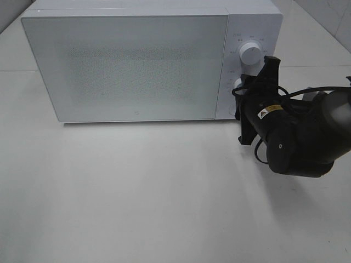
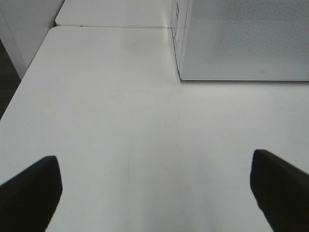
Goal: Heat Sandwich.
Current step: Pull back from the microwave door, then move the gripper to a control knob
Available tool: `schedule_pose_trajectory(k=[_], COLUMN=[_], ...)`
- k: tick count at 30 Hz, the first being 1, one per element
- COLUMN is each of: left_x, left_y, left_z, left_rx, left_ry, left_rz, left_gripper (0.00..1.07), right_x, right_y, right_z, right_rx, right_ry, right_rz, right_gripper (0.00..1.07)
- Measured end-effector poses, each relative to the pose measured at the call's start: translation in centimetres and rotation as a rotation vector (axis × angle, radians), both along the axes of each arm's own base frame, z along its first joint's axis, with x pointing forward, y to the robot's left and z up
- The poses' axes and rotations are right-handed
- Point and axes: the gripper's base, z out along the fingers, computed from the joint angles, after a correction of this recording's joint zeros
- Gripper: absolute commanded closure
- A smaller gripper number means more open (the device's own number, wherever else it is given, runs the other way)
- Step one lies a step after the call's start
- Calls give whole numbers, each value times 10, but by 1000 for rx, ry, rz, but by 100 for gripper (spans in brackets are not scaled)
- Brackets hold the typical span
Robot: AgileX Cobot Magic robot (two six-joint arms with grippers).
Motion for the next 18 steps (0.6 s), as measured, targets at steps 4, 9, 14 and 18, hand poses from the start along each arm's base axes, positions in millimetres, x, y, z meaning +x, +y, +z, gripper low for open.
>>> schedule_pose_trajectory(k=[4,9,14,18], left_x=[0,0,0,0], left_y=[0,0,0,0], left_z=[0,0,0,0], left_rx=[0,0,0,0], left_ry=[0,0,0,0], left_rz=[0,0,0,0], left_gripper=[6,6,6,6], right_x=[0,0,0,0], right_y=[0,0,0,0], right_z=[0,0,0,0], right_rx=[-12,-20,-23,-24], right_ry=[0,0,-1,-1], right_rz=[2,4,4,5], right_gripper=[95,94,91,85])
